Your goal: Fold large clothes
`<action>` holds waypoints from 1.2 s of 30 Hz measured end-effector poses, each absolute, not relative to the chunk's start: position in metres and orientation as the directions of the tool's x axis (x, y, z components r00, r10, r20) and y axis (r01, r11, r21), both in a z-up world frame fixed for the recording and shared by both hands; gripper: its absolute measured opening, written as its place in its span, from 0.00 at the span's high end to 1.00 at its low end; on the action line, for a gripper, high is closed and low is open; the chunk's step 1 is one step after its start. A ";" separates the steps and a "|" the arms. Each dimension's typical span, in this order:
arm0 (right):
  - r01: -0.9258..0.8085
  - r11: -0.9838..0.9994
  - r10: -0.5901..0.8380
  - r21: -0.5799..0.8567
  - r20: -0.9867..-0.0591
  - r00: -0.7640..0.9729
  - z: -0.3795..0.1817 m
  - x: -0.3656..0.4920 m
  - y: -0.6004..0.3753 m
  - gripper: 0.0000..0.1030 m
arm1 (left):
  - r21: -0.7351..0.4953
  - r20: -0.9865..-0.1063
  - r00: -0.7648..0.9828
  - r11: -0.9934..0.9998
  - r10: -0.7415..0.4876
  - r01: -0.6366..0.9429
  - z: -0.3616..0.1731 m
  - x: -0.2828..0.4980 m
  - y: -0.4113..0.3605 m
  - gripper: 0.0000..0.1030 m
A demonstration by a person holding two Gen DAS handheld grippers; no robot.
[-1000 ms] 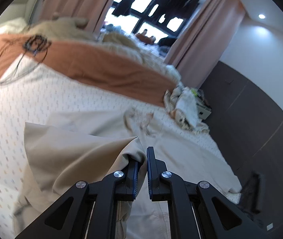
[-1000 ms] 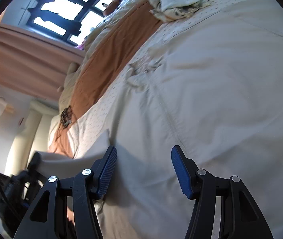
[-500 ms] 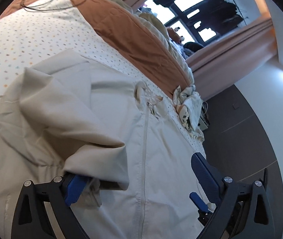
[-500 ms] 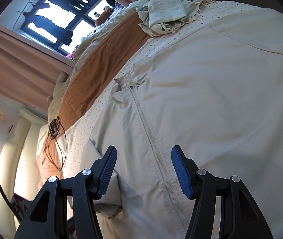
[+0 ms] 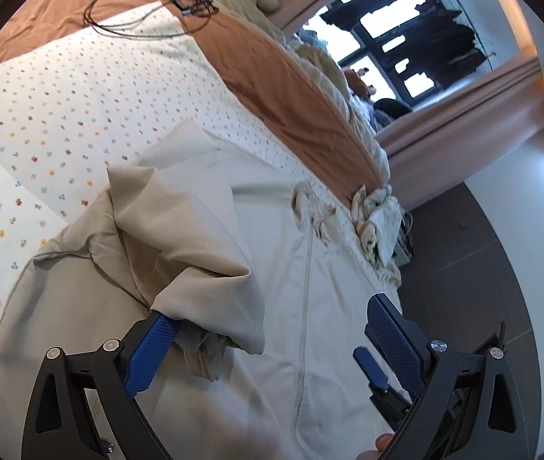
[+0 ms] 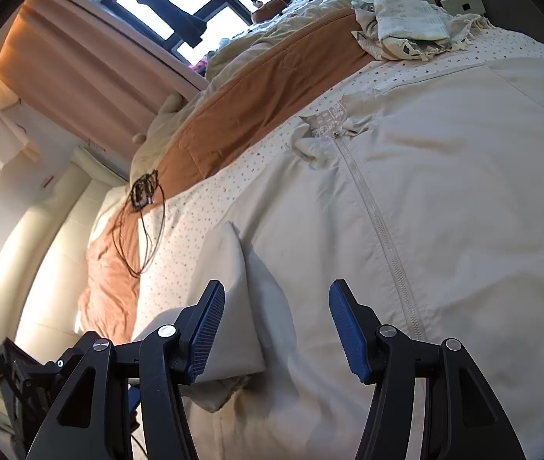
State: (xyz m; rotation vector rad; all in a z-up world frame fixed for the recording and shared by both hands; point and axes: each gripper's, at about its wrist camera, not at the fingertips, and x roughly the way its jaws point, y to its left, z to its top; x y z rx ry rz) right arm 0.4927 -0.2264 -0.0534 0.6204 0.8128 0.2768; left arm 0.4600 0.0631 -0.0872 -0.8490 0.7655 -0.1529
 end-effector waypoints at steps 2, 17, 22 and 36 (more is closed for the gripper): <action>0.019 0.800 0.437 0.599 -0.605 0.666 -0.055 0.492 -0.226 0.44 | -0.731 -0.574 0.696 0.653 -0.432 -0.198 -0.101 0.464 0.058 0.06; 0.068 0.778 0.366 0.625 -0.538 0.759 -0.025 0.476 -0.271 0.44 | -0.760 -0.538 0.728 0.619 -0.426 -0.198 -0.068 0.434 0.061 0.01; -0.077 0.808 0.451 0.584 -0.530 0.718 -0.020 0.475 -0.227 0.44 | -0.700 -0.567 0.798 0.632 -0.206 -0.334 -0.051 0.407 0.103 0.01; -0.348 0.854 0.521 0.387 -0.620 0.587 -0.052 0.483 -0.103 0.21 | -0.626 -0.644 0.762 0.621 -0.071 -0.471 -0.091 0.410 0.171 0.10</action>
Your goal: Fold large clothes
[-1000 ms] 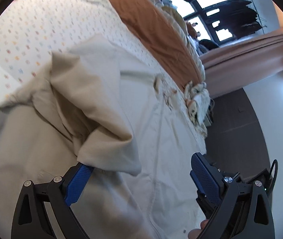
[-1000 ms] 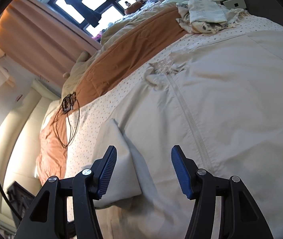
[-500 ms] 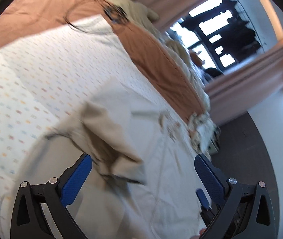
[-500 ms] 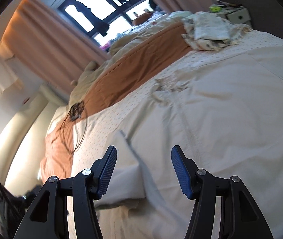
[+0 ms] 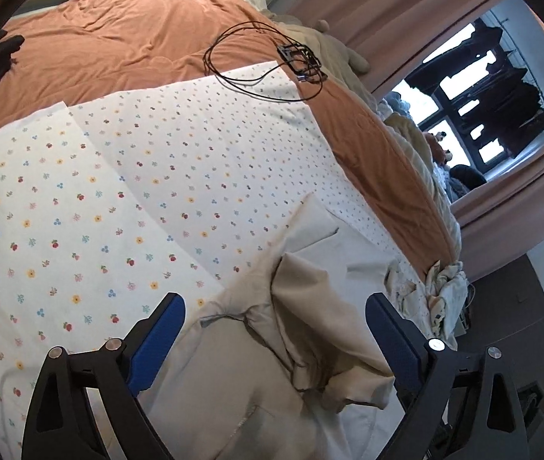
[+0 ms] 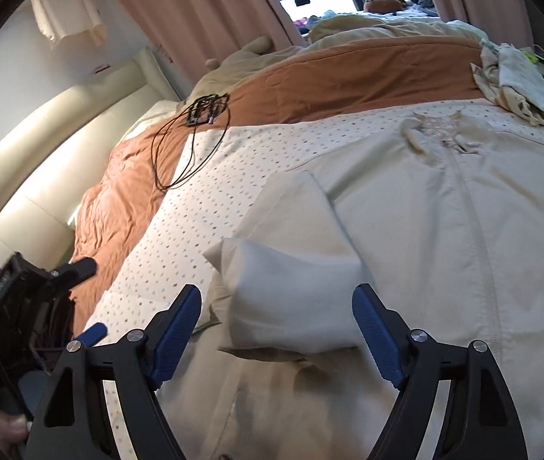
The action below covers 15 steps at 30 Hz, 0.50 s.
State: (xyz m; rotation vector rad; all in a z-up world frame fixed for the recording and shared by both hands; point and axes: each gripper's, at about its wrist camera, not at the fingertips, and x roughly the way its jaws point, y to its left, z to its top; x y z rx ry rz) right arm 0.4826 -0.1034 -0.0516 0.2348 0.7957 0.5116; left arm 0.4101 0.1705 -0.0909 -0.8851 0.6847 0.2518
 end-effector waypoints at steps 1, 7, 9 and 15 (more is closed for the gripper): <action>-0.347 0.860 0.511 0.374 -0.634 0.581 -0.056 0.485 -0.097 0.21 | -0.630 -0.643 0.763 0.614 -0.069 -0.475 -0.093 0.409 0.174 0.11; -0.293 0.904 0.425 0.312 -0.735 0.528 -0.090 0.495 -0.087 0.26 | -0.635 -0.632 0.774 0.597 -0.035 -0.491 -0.094 0.400 0.186 0.13; -0.270 0.894 0.448 0.357 -0.716 0.535 -0.089 0.497 -0.101 0.47 | -0.636 -0.635 0.771 0.600 -0.050 -0.485 -0.095 0.403 0.182 0.13; -0.143 0.915 0.385 0.378 -0.705 0.596 -0.082 0.505 -0.150 0.54 | -0.609 -0.645 0.757 0.668 -0.103 -0.427 -0.094 0.421 0.151 0.13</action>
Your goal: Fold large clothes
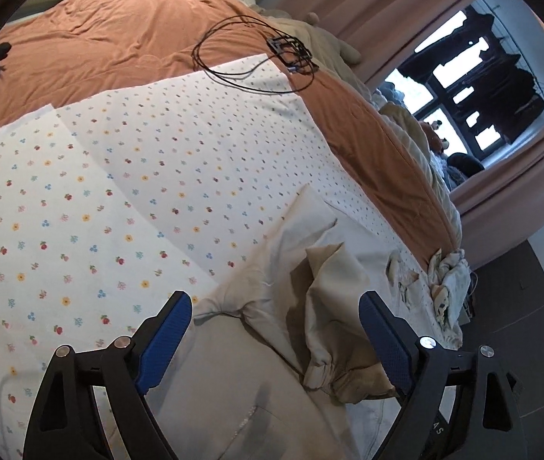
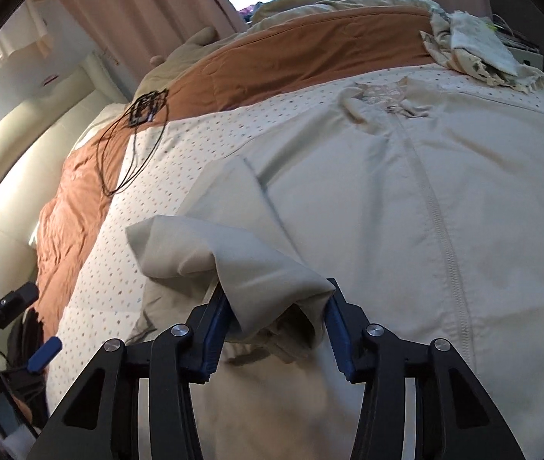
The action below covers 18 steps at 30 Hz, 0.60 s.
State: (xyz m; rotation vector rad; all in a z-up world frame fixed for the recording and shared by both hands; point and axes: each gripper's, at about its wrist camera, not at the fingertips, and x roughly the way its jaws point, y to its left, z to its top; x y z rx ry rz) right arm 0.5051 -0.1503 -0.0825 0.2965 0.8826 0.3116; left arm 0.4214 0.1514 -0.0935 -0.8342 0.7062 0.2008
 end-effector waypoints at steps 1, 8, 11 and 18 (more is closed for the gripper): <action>-0.113 0.915 0.372 0.386 -0.707 0.601 -0.084 0.507 -0.161 0.54 | -0.602 -0.648 0.753 0.681 -0.113 -0.416 -0.094 0.425 0.146 0.13; 0.135 0.922 0.220 0.364 -0.777 0.590 -0.103 0.521 -0.226 0.53 | -0.554 -0.689 0.710 0.737 -0.146 -0.386 -0.105 0.442 0.119 0.13; 0.173 0.903 0.203 0.393 -0.746 0.635 -0.093 0.516 -0.245 0.53 | -0.542 -0.703 0.696 0.744 -0.147 -0.391 -0.109 0.444 0.116 0.13; -0.025 0.928 0.304 0.371 -0.719 0.625 -0.087 0.523 -0.202 0.53 | -0.541 -0.710 0.692 0.732 -0.134 -0.413 -0.113 0.444 0.121 0.13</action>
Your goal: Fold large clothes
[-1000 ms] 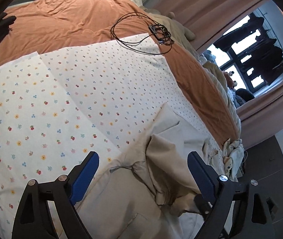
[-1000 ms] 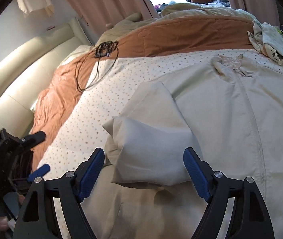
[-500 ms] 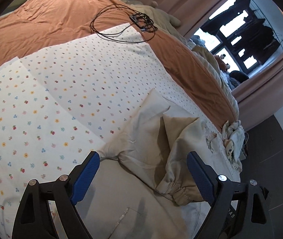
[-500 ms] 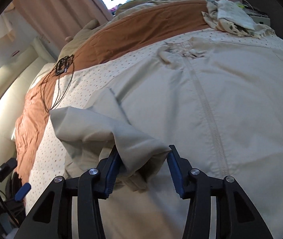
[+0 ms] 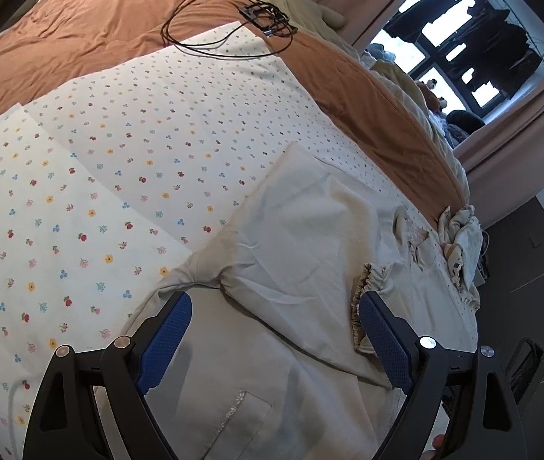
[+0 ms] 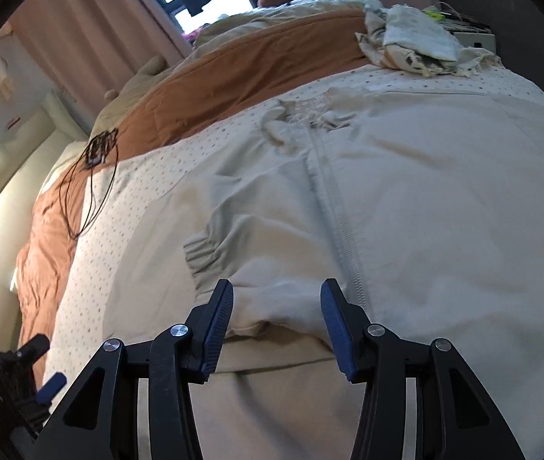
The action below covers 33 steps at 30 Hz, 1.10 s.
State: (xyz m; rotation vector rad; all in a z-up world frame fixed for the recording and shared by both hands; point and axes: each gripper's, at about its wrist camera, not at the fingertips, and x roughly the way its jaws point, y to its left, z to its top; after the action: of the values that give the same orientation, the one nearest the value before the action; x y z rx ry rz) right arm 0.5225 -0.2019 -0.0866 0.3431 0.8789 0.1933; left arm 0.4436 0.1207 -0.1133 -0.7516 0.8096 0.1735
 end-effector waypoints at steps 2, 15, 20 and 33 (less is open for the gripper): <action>-0.054 0.941 0.297 0.334 -0.741 0.602 -0.093 0.526 -0.185 0.48 | -0.543 -0.712 0.690 0.727 -0.133 -0.420 -0.115 0.443 0.123 0.13; -0.168 0.971 0.233 0.168 -0.814 0.532 -0.130 0.549 -0.123 0.21 | -0.533 -0.731 0.680 0.672 -0.059 -0.515 -0.125 0.434 0.154 0.13; -0.144 0.970 0.243 0.197 -0.839 0.488 -0.139 0.553 -0.136 0.61 | -0.522 -0.735 0.676 0.686 -0.061 -0.506 -0.125 0.437 0.148 0.13; -0.054 0.922 0.326 0.384 -0.692 0.645 -0.079 0.531 -0.232 0.71 | -0.477 -0.731 0.678 0.770 -0.080 -0.424 -0.114 0.448 0.106 0.13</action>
State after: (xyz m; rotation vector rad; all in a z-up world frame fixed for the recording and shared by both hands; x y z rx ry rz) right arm 0.5312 -0.2325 -0.0793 0.3462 0.8466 0.2211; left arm 0.4484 0.1065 -0.1139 -0.6813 0.8169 0.2115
